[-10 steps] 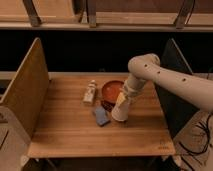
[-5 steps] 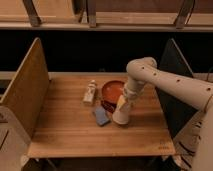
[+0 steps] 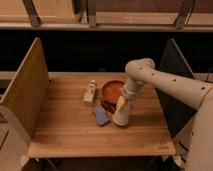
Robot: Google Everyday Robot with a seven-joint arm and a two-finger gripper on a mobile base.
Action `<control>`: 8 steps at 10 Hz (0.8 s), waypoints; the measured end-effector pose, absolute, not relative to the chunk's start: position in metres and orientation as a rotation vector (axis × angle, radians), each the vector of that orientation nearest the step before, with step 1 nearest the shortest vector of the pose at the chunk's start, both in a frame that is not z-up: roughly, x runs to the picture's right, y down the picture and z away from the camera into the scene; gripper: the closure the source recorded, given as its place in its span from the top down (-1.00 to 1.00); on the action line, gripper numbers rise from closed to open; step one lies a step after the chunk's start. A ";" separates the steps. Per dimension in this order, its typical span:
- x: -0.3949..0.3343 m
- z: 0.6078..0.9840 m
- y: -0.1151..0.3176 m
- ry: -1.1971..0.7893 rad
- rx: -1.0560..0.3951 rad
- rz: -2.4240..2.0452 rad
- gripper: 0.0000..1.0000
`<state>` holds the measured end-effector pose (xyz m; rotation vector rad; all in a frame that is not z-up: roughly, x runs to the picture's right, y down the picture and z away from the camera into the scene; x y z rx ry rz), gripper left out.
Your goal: Place the ceramic cup over the eraser
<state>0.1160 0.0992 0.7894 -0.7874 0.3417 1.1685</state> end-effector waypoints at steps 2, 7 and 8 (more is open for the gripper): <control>0.116 0.789 0.099 0.341 -0.787 1.168 -0.38; 0.116 0.789 0.099 0.342 -0.787 1.167 -0.48; 0.116 0.789 0.099 0.342 -0.787 1.167 -0.34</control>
